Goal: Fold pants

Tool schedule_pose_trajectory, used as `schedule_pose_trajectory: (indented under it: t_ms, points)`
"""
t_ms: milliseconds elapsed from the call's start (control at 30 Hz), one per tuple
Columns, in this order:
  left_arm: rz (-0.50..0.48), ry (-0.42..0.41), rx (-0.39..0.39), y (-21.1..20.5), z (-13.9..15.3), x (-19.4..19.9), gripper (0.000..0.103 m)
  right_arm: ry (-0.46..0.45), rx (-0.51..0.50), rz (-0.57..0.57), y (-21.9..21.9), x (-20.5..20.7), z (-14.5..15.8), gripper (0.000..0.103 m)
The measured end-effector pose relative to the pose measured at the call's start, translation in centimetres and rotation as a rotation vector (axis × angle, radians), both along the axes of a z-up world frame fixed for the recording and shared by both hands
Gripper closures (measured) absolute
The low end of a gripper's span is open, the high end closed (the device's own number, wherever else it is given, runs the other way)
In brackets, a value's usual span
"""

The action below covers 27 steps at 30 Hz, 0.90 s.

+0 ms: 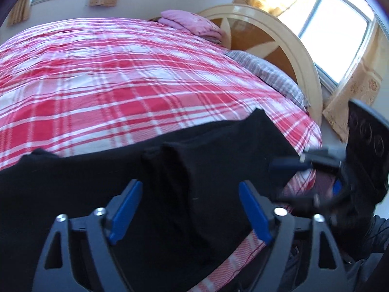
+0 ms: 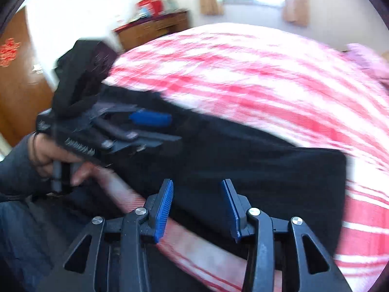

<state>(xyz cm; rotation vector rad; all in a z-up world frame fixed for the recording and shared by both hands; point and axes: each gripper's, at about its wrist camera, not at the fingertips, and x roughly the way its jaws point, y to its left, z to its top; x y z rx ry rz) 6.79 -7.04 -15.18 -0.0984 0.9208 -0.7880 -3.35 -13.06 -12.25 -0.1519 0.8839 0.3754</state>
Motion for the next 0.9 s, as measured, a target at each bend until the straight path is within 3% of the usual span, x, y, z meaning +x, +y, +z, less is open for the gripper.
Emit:
schedule_pose_trajectory:
  t_ms: [67, 133, 267, 533, 567, 600, 633, 900]
  points:
    - [-0.02, 0.004, 0.022, -1.0, -0.3, -0.1, 0.036, -0.053, -0.157, -0.095, -1.1, -0.1, -0.6, 0.06]
    - [-0.026, 0.012, 0.046, -1.5, -0.8, 0.0, 0.045, -0.048, -0.222, -0.148, -2.1, 0.4, -1.5, 0.06]
    - [0.001, 0.024, 0.047, -1.1, -0.9, 0.4, 0.057, -0.001, -0.154, -0.175, -3.7, 1.2, -2.9, 0.058]
    - [0.018, 0.022, 0.024, -1.5, -1.2, 0.4, 0.058, -0.031, -0.192, -0.163, -3.3, 0.4, -3.4, 0.054]
    - [0.016, 0.016, 0.028, -1.6, -1.1, 0.3, 0.062, -0.032, -0.189, -0.164, -3.4, 0.5, -3.4, 0.054]
    - [0.01, 0.021, 0.025, -1.7, -1.1, 0.3, 0.081, -0.031, -0.186, -0.163, -3.4, 0.7, -3.5, 0.054]
    - [0.003, 0.033, 0.024, -1.7, -1.2, 0.4, 0.093, -0.031, -0.184, -0.163, -3.4, 0.7, -3.5, 0.054]
    - [0.004, 0.029, -0.029, -0.6, -0.3, -0.1, 0.095, -0.039, -0.155, -0.171, -3.6, 0.7, -3.1, 0.054]
